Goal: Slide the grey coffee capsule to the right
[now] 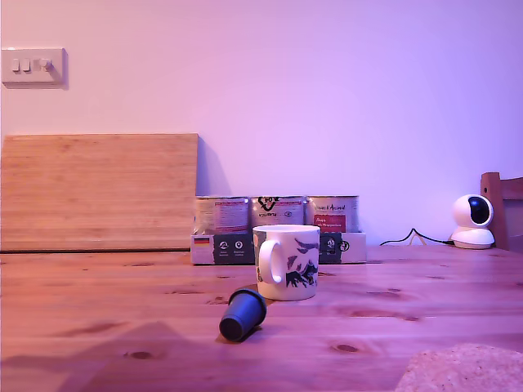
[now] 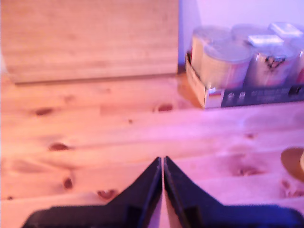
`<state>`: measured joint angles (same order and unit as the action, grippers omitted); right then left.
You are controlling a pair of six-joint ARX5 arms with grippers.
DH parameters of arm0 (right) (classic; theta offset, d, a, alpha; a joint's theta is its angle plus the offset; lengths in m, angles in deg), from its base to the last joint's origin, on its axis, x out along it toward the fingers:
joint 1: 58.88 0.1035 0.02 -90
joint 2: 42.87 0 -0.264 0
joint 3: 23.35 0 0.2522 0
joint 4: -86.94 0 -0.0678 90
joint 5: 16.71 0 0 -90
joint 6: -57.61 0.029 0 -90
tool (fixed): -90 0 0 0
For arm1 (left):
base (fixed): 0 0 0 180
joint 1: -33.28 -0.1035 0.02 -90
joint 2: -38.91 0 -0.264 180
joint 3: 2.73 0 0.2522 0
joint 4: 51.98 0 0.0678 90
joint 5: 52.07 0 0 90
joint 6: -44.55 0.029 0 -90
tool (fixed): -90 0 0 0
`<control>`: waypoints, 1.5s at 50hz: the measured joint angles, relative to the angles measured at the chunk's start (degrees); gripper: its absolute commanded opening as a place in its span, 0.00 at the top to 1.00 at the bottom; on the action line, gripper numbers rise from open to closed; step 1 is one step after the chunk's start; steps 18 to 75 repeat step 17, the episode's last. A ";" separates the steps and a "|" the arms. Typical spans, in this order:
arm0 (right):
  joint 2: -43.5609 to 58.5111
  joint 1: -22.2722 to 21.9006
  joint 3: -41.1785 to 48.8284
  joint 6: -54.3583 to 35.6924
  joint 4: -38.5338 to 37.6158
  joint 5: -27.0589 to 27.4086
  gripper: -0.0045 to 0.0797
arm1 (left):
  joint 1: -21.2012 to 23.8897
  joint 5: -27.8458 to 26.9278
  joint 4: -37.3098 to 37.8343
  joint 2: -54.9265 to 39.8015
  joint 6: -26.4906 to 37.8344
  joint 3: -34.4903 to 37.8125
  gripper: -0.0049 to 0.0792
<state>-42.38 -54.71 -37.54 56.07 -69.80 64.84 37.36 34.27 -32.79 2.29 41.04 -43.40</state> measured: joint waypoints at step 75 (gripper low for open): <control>0.00 0.00 0.00 0.00 0.00 0.00 0.96 | 0.00 1.46 3.61 11.56 -0.87 3.58 0.97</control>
